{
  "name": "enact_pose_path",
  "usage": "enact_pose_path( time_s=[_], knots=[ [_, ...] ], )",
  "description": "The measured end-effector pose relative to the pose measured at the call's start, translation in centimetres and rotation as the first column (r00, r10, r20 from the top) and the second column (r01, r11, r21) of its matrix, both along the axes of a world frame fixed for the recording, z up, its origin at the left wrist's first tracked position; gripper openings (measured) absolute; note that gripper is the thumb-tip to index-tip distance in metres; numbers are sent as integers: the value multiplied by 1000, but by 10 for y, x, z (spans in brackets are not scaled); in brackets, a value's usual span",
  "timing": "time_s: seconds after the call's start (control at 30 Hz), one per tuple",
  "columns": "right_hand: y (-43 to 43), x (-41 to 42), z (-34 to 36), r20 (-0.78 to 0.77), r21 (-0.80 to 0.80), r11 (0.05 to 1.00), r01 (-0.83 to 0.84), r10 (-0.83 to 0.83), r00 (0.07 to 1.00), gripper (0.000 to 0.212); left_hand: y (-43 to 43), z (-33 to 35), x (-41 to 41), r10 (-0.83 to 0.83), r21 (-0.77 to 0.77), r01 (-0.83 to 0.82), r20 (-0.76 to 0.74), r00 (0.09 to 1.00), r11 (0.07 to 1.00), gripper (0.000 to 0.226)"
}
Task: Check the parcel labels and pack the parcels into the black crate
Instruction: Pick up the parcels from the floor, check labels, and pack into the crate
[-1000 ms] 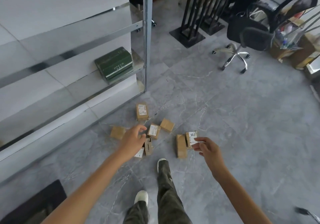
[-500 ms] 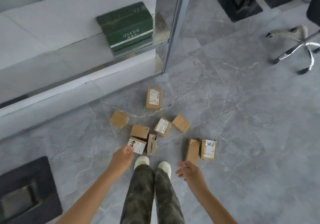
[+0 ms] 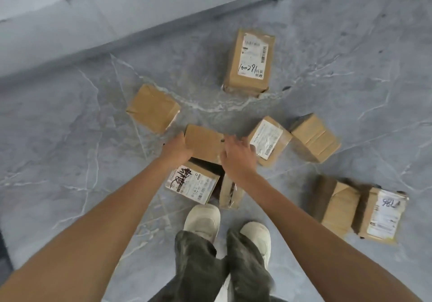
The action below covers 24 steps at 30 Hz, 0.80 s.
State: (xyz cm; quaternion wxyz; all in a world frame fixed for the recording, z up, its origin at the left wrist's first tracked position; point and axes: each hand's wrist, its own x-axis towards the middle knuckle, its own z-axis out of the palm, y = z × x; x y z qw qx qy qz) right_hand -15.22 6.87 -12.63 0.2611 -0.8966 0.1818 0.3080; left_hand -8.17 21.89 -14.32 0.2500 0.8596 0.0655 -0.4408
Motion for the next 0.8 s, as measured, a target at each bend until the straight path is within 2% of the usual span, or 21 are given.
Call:
enact_pose_path(
  time_s=[0.07,0.13,0.23,0.4,0.47,0.6,0.67,0.8],
  knots=[
    [2,7,-17,-46,-11,1000,3,-4,999,48,-9,-12,0,78,-17,-77,41,996,997,35],
    [0,9,-17,9,106,989,101,-103,995,52,-15,-5,-2,192,-53,-188,94,977,981,36],
    [-13,10,29,115,321,914,248,-297,948,58,-24,41,-5,351,-170,-323,175,920,931,45],
    [-58,25,161,247,470,764,443,-595,765,56,-56,170,-6,522,-399,-420,190,832,815,47],
    [-69,34,220,265,489,744,455,-624,736,49,-63,225,-6,576,-445,-459,168,800,769,37],
    [-70,53,327,307,490,749,446,-627,716,22,-58,331,7,719,-526,-569,126,683,633,20],
    [-65,64,379,341,486,749,451,-638,691,17,-51,388,17,778,-572,-608,87,623,551,10],
    [-48,85,492,406,525,737,426,-657,636,24,-31,501,34,792,-634,-554,160,589,539,23]
  ],
)
